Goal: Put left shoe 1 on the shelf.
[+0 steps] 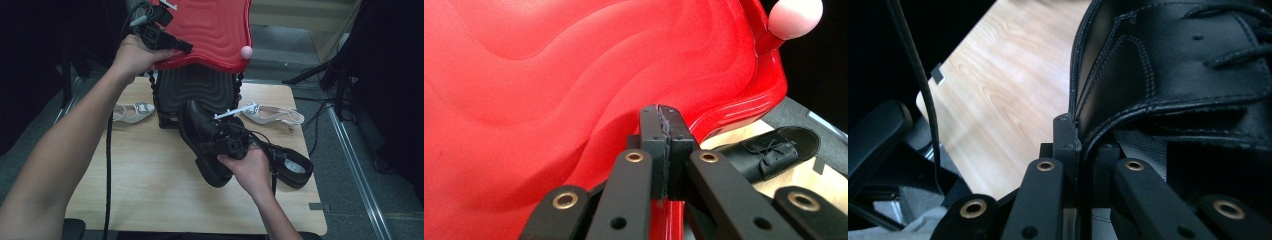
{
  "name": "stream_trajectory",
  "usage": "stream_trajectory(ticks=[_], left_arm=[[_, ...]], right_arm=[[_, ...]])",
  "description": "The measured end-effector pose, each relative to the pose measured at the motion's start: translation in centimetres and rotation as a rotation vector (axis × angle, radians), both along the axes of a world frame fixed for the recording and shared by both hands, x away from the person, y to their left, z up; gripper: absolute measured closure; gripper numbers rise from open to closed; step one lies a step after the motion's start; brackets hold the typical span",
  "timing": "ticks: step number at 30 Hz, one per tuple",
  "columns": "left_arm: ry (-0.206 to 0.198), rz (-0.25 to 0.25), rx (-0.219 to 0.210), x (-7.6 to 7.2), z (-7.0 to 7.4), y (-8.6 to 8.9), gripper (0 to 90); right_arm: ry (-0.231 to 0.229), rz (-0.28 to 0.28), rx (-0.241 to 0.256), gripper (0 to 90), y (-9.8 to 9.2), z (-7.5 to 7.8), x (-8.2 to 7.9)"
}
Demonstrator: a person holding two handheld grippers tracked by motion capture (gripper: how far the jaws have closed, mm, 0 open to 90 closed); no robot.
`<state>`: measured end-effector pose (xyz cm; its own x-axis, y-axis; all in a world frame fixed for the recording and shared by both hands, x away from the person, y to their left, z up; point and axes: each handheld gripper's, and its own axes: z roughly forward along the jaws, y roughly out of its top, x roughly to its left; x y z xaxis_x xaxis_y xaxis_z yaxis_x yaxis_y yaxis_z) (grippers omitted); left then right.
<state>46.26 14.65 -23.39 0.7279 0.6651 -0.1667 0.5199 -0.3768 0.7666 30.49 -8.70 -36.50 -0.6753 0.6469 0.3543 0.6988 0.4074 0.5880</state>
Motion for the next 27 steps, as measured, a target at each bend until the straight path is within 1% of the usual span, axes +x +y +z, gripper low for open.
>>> stream_trajectory(ticks=[2,3,6,9,10,15,17,20,23,27], left_arm=[[0.002,0.000,0.001,0.0,0.0,0.0,90.0],[0.002,0.001,0.001,0.0,0.0,0.0,90.0],[0.003,0.002,0.002,0.0,0.0,0.0,90.0],[0.004,0.003,-0.001,0.0,0.0,0.0,90.0],[0.006,0.002,0.000,0.0,0.0,0.0,90.0],[0.006,0.001,0.002,-0.1,0.0,0.1,90.0],[0.008,0.004,-0.001,-0.1,0.0,0.1,90.0],[0.009,0.003,0.000,-0.1,0.0,0.1,90.0],[0.012,0.003,0.000,-0.1,0.0,0.1,90.0],[0.013,0.003,0.000,-0.1,0.0,0.1,90.0]], right_arm=[[-0.017,0.003,0.008,86.8,0.4,0.3,0.6],[-0.020,-0.001,0.013,86.8,0.7,0.6,1.0],[-0.048,-0.013,0.025,86.8,1.4,0.8,2.1],[-0.074,-0.020,0.019,86.8,2.1,0.8,3.0],[-0.088,-0.023,0.020,86.8,2.4,0.7,3.5],[-0.146,-0.073,0.003,86.8,3.7,0.0,4.9],[-0.168,-0.079,0.000,86.8,4.1,-0.4,5.5],[-0.211,-0.090,-0.009,86.8,4.7,-0.7,6.0],[-0.237,-0.106,-0.001,86.8,5.4,-0.9,6.6],[-0.279,-0.125,-0.013,86.8,6.5,-1.0,7.2]])
